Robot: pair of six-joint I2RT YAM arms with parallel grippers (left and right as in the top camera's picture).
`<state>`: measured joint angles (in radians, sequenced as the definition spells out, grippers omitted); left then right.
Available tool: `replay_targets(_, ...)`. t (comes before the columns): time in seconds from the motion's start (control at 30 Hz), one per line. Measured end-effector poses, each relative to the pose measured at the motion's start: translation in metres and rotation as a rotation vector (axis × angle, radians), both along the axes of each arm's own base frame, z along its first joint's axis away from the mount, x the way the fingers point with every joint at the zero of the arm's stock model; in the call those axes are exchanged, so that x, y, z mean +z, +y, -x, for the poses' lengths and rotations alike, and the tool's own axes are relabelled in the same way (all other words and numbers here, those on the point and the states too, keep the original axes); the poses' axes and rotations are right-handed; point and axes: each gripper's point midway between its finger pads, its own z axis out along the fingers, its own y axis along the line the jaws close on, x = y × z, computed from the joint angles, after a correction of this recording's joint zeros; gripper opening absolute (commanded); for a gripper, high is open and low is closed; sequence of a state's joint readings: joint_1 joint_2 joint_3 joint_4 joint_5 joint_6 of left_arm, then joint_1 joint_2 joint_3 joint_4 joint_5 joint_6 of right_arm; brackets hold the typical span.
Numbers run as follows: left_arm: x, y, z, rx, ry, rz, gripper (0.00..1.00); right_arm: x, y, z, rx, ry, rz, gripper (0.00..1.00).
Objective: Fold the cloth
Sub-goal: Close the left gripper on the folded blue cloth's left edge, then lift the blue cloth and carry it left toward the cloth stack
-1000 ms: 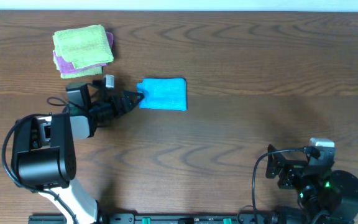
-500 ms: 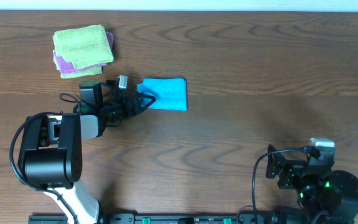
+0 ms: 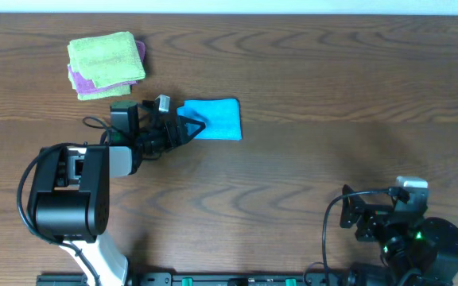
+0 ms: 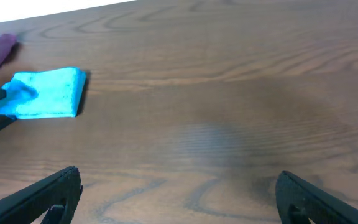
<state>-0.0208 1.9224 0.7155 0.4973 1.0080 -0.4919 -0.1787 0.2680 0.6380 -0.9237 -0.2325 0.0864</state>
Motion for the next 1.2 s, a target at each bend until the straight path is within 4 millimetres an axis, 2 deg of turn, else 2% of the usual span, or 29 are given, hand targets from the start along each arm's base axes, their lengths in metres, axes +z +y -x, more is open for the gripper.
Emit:
replay_targets(0.1, 0.0, 0.0, -0.001, 0.006, 0.002, 0.0, 0.95, -0.001, 0.0, 0.001, 0.0, 0.007, -0.001, 0.99)
replay_targets(0.2, 0.0, -0.001, -0.003, 0.012, -0.001, 0.007, 1.0, -0.002, 0.0, 0.001, 0.0, 0.011, -0.002, 0.99)
replay_targets(0.27, 0.001, -0.003, -0.007, 0.011, -0.016, 0.02, 0.93, -0.002, 0.0, 0.002, 0.0, 0.012, -0.002, 0.99)
replay_targets(0.4, -0.003, -0.006, -0.017, 0.016, -0.013, 0.06, 0.92, -0.003, 0.0, 0.002, 0.0, 0.014, -0.002, 0.99)
replay_targets(0.47, -0.003, -0.007, -0.021, 0.021, 0.004, 0.078, 0.88, -0.003, 0.0, 0.002, 0.0, 0.014, -0.002, 0.99)
replay_targets(0.77, -0.004, -0.005, -0.023, 0.031, 0.026, 0.096, 0.88, -0.003, 0.0, 0.002, 0.0, 0.014, -0.003, 0.99)
replay_targets(0.97, -0.005, -0.006, -0.023, 0.027, 0.032, 0.095, 0.84, -0.003, 0.0, 0.002, 0.0, 0.014, -0.002, 0.99)
replay_targets(1.03, -0.006, -0.011, -0.022, 0.018, 0.032, 0.091, 0.8, -0.003, 0.0, 0.002, 0.0, 0.014, -0.002, 0.99)
replay_targets(1.07, -0.007, -0.015, -0.02, 0.007, 0.031, 0.088, 0.75, -0.003, 0.0, 0.002, 0.0, 0.014, -0.003, 0.99)
replay_targets(1.17, -0.013, -0.029, -0.013, -0.026, 0.042, 0.08, 0.47, -0.003, 0.0, 0.002, 0.0, 0.014, -0.002, 0.99)
replay_targets(1.2, -0.018, -0.034, -0.01, -0.039, 0.05, 0.074, 0.34, -0.003, 0.0, 0.002, 0.0, 0.014, -0.003, 0.99)
